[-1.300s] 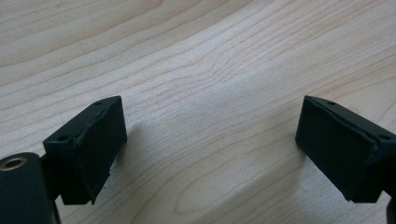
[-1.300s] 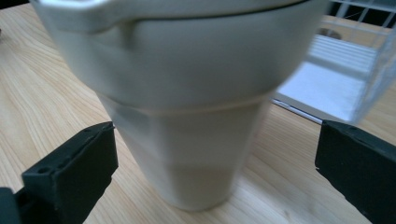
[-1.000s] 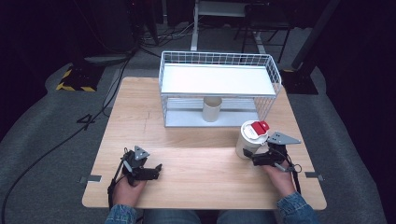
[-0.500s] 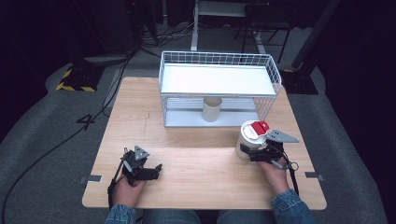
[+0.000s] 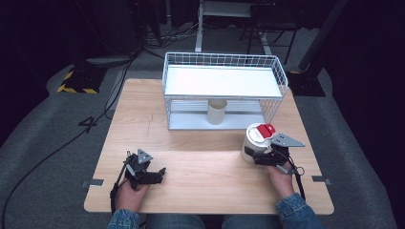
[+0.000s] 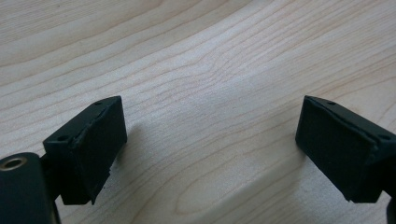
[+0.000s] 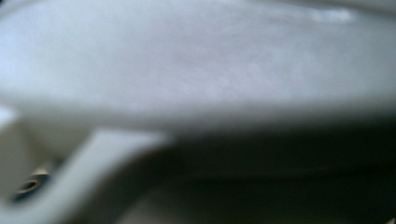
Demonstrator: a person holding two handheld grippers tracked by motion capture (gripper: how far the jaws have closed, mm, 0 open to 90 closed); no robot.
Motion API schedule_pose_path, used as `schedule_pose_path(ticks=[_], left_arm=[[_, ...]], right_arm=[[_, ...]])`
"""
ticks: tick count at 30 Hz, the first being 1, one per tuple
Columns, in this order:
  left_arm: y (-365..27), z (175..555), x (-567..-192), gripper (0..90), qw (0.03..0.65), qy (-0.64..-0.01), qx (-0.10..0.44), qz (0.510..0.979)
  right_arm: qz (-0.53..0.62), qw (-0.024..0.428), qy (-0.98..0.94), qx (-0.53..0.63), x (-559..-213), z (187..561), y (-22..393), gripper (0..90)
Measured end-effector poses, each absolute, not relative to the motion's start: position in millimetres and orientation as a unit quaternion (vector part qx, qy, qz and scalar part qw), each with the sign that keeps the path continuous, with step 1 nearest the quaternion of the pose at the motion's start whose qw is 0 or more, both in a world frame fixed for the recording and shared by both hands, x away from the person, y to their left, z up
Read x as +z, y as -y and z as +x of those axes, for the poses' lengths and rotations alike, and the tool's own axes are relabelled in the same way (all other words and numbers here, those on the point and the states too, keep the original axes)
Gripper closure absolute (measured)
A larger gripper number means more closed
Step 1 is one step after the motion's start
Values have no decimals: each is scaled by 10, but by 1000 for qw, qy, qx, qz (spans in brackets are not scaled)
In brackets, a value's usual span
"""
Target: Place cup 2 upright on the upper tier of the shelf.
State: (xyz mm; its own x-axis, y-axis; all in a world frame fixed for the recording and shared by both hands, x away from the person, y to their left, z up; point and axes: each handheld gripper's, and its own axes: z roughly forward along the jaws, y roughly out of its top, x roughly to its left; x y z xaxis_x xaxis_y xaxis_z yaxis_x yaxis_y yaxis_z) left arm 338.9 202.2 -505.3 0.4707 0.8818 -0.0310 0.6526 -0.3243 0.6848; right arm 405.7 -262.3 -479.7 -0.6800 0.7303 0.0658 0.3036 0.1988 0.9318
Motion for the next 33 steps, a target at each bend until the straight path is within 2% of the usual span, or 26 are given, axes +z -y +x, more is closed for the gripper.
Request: schedule_pose_path(ticks=[19, 33], left_arm=[[-2020, 3388, -5054, 95, 324, -484, 178, 793], [-2020, 3388, -5054, 95, 323, -484, 178, 793]], right_arm=[[353, 205, -745, 527, -4762, 4037, 2651, 114], [335, 219, -746, 531, -4466, 3966, 2687, 116]])
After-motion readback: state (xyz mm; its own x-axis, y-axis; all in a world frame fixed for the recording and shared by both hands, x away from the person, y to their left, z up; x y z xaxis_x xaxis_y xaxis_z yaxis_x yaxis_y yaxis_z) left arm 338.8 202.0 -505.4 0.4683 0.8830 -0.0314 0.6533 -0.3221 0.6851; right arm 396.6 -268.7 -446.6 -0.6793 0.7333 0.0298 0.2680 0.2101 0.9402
